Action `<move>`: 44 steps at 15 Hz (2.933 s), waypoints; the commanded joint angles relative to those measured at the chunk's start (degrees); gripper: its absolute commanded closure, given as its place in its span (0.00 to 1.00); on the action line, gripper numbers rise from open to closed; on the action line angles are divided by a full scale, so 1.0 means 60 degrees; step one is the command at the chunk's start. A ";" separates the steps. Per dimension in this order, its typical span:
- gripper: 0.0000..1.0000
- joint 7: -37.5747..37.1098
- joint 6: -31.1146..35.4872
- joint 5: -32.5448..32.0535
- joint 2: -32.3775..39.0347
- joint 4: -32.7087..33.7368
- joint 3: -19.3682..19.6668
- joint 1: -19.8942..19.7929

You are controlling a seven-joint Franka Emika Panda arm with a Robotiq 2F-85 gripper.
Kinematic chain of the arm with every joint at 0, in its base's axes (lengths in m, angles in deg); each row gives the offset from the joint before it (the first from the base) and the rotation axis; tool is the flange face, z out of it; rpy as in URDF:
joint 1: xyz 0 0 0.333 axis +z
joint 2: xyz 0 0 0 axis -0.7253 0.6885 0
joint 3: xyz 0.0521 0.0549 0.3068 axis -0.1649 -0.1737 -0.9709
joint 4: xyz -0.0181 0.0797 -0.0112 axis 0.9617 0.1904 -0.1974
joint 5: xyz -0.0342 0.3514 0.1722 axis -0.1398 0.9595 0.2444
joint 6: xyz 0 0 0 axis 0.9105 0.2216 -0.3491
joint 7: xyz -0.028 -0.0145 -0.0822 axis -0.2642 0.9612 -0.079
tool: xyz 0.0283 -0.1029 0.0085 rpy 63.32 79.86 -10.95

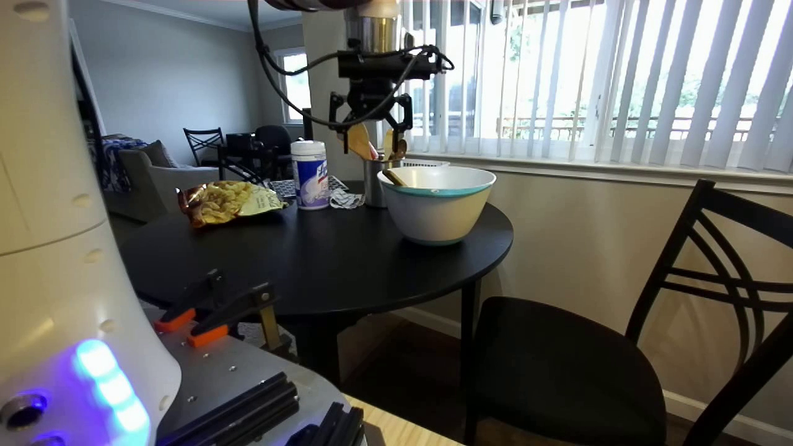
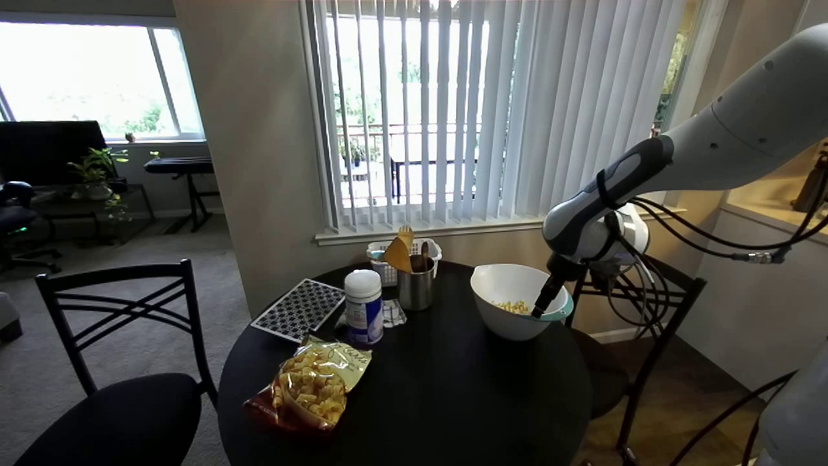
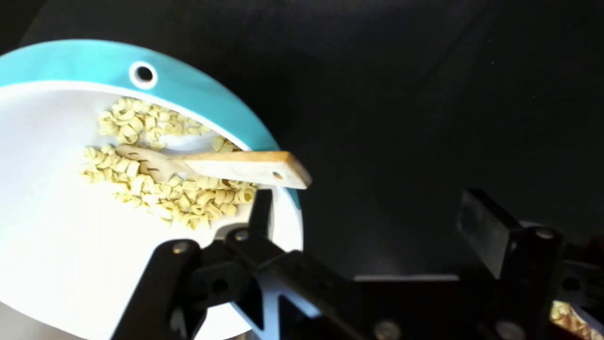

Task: Use the wooden spoon to stir the objects in the white bowl.

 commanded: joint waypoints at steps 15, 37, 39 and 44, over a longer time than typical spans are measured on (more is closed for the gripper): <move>0.00 -0.0641 0.2101 -0.4051 0.0256 -0.0293 -0.0234 -0.0381; 0.00 -0.4050 0.3145 -1.1592 0.1086 0.0173 0.1754 0.0281; 0.00 -0.4410 0.3030 -1.1960 0.1142 0.0180 0.1749 0.0353; 0.00 -0.5441 0.3002 -1.2468 0.1257 0.0134 0.1655 0.0549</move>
